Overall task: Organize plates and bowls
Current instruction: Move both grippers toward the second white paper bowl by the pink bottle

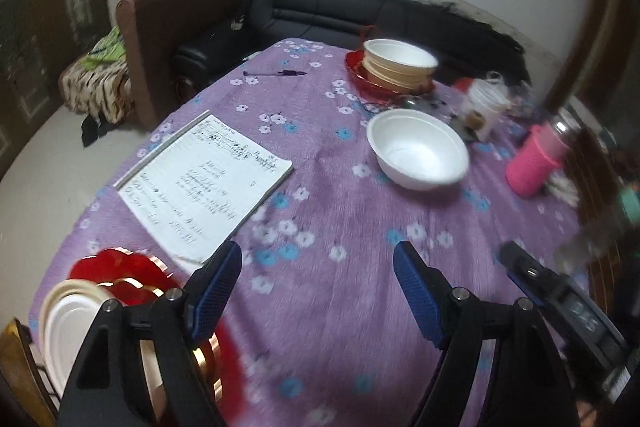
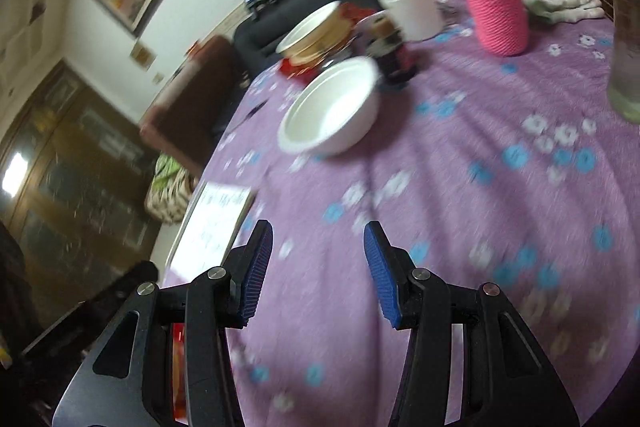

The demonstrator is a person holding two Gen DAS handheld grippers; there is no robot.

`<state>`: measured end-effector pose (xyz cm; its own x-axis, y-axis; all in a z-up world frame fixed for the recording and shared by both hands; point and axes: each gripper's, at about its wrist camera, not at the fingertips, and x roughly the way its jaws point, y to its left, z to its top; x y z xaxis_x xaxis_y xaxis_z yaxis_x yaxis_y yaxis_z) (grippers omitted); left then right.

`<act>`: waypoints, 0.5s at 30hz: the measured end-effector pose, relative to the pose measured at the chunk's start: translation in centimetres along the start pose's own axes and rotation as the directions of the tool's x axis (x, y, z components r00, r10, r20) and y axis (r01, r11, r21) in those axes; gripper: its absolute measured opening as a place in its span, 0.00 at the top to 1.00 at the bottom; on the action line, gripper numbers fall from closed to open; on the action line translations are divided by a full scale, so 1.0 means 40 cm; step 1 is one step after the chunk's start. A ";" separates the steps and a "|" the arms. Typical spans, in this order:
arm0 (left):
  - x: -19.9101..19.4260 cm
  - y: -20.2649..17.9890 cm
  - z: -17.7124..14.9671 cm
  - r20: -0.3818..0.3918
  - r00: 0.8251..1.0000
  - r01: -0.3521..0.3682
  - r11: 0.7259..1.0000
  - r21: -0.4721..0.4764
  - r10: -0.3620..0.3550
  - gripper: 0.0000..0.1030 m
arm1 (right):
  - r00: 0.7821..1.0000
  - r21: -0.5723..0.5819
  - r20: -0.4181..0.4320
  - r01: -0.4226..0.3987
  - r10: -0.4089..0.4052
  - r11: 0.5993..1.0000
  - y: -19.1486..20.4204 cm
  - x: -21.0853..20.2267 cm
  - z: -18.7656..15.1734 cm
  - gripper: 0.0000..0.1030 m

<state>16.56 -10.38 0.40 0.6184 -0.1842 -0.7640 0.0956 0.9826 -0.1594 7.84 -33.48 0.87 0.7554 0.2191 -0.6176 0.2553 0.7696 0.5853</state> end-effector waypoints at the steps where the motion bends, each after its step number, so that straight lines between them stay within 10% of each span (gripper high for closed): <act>1: 0.037 -0.005 0.027 -0.012 1.000 -0.005 0.999 -0.046 0.004 0.24 | 1.000 0.022 0.012 -0.010 0.010 1.000 -0.014 0.010 0.030 0.53; 15: 0.344 -0.067 0.178 -0.074 0.997 -0.010 0.966 -0.257 -0.010 0.24 | 1.000 0.133 0.004 0.012 -0.013 0.991 -0.074 0.228 0.269 0.53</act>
<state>30.38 -15.38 -5.24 0.5579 -0.1952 -0.8066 -0.1136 0.9448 -0.3072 20.45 -40.22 -0.84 0.7542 0.2071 -0.6232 0.3428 0.6853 0.6426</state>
